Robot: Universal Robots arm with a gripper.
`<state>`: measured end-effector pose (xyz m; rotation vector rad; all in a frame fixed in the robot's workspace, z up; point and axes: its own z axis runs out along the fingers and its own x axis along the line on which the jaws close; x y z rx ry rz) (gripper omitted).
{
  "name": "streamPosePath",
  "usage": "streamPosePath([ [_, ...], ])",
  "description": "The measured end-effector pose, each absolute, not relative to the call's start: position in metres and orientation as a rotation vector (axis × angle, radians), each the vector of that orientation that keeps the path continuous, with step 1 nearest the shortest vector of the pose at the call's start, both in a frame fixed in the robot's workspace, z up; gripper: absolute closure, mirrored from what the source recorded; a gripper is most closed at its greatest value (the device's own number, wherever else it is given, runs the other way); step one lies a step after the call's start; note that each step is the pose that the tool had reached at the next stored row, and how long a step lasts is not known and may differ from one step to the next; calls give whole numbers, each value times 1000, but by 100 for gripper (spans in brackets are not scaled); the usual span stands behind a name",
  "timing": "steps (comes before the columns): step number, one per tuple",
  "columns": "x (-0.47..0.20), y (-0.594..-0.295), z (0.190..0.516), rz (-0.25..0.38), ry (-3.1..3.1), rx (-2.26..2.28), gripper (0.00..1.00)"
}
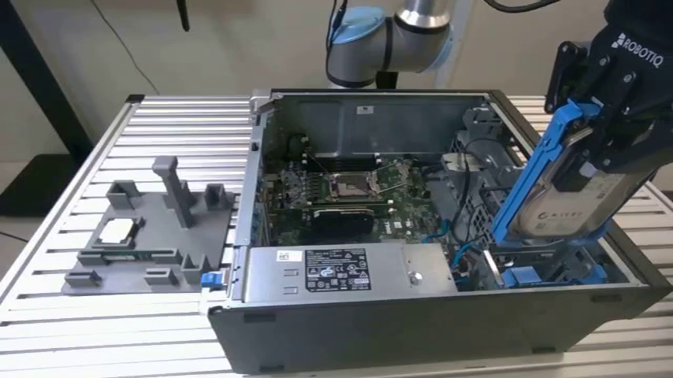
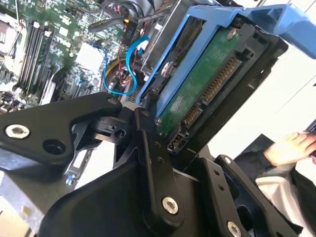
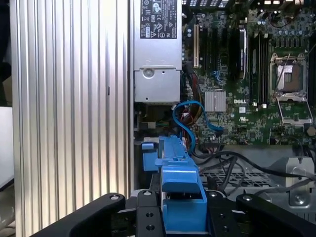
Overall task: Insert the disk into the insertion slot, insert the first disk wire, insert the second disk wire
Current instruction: 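Insert the disk into the insertion slot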
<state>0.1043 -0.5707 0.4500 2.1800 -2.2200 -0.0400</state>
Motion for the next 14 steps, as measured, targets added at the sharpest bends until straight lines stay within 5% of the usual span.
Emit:
streamPosePath([
  [14, 104, -571, 437, -40, -2220, 2180, 67],
])
